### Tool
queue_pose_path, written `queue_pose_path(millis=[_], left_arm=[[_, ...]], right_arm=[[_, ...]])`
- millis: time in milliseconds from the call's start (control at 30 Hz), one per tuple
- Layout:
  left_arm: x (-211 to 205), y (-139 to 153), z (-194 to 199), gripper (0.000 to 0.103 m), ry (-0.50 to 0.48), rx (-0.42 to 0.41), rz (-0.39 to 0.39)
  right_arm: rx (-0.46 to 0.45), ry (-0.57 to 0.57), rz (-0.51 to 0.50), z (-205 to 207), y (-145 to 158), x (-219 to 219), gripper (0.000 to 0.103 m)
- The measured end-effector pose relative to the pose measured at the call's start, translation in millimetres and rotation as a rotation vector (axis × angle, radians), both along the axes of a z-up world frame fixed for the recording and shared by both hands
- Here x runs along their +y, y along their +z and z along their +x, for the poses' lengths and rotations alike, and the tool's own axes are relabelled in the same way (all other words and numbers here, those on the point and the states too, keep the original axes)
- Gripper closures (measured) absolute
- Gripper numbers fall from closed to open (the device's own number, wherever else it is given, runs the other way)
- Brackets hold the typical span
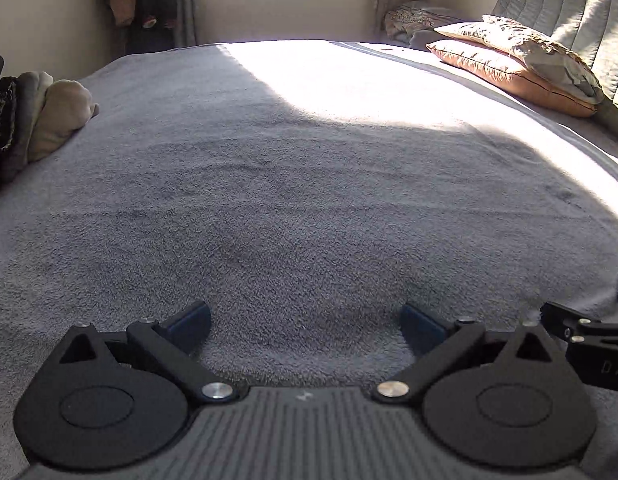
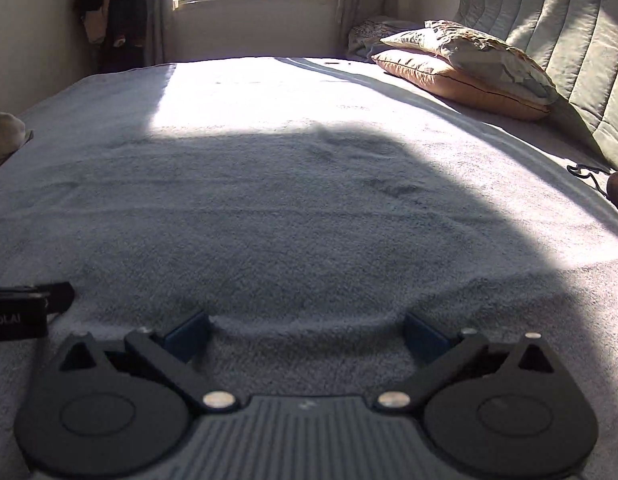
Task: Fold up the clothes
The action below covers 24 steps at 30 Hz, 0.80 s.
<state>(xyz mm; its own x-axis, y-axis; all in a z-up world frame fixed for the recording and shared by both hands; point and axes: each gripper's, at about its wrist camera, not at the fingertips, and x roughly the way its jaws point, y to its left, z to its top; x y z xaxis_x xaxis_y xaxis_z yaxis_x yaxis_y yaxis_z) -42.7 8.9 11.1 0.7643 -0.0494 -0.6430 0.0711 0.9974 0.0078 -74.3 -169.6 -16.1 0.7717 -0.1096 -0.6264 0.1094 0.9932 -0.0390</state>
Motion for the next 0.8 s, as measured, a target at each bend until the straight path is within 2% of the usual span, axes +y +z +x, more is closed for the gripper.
queue_pose_path(millis=[167, 433, 800], left_arm=[[-6, -6, 10, 0.000, -0.002, -0.026, 0.010], [3, -16, 29, 0.000, -0.003, -0.033, -0.046], [7, -17, 32, 0.000, 0.003, -0.038, -0.080]], right_arm=[[-0.025, -0.003, 0.007, 6, -2, -1, 0.000], [-0.036, 0.002, 0.002, 12, -4, 1, 0.000], [-0.035, 0.006, -0.004, 14, -4, 3, 0.000]])
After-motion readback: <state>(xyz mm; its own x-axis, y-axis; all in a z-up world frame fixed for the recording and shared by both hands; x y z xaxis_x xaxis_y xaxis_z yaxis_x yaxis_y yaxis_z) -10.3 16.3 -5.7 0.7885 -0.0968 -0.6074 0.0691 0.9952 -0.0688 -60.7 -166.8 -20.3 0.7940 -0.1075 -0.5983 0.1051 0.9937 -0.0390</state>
